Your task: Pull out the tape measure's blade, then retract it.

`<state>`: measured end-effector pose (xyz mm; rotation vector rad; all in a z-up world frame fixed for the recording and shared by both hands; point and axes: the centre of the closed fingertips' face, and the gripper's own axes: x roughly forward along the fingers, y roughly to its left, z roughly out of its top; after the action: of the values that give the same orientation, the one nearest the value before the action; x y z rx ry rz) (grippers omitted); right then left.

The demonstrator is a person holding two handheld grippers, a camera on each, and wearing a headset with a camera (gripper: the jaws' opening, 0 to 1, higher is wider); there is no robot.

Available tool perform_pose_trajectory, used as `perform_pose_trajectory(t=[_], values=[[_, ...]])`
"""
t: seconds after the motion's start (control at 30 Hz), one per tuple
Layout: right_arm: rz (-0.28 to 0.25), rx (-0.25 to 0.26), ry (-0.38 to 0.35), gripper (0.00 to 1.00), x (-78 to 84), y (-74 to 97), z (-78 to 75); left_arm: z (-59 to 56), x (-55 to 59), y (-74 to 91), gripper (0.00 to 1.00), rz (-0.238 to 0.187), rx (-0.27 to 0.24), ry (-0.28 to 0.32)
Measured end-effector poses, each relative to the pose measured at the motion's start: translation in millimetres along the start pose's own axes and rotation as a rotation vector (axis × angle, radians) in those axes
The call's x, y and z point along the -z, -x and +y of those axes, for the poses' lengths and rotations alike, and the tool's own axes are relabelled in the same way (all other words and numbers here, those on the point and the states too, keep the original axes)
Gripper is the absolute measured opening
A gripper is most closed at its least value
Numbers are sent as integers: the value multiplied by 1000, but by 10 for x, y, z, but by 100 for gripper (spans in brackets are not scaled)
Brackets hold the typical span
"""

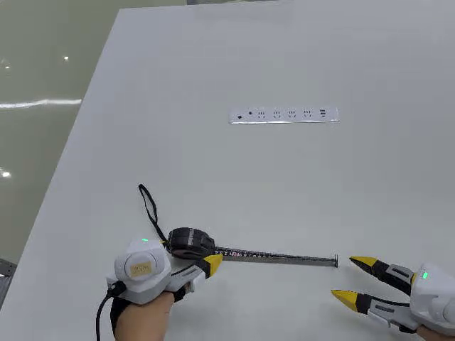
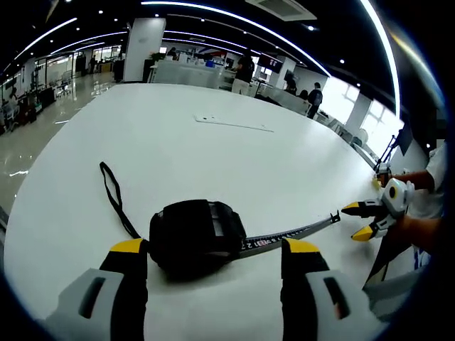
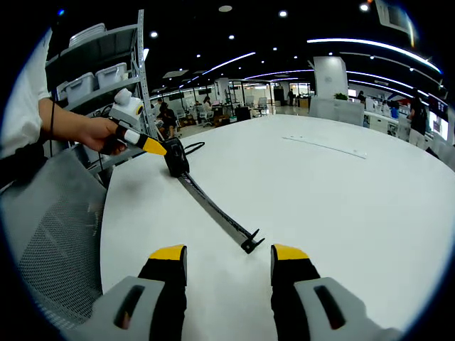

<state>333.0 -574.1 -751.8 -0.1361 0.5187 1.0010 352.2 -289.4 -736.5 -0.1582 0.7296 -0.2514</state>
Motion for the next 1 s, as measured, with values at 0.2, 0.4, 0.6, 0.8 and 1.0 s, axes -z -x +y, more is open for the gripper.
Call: perform_pose_trajectory(t=[0.2,0.4,0.6,0.8,1.0], values=[[-2,-8,1,47,-26,-39,-21,7,-12,-39,76,-3,-16,25],[-8,-7,4,46,-55,-47,-79,15,-7,-70,76,5,-31,40],[-8,-5,7,46,-58,-51,-107,26,-10,-109,76,9,-54,52],[-6,-5,8,46,-41,-56,-126,25,-14,-140,77,15,-83,51],[-7,-2,7,46,-42,-54,-144,60,-10,-152,76,18,-113,52]])
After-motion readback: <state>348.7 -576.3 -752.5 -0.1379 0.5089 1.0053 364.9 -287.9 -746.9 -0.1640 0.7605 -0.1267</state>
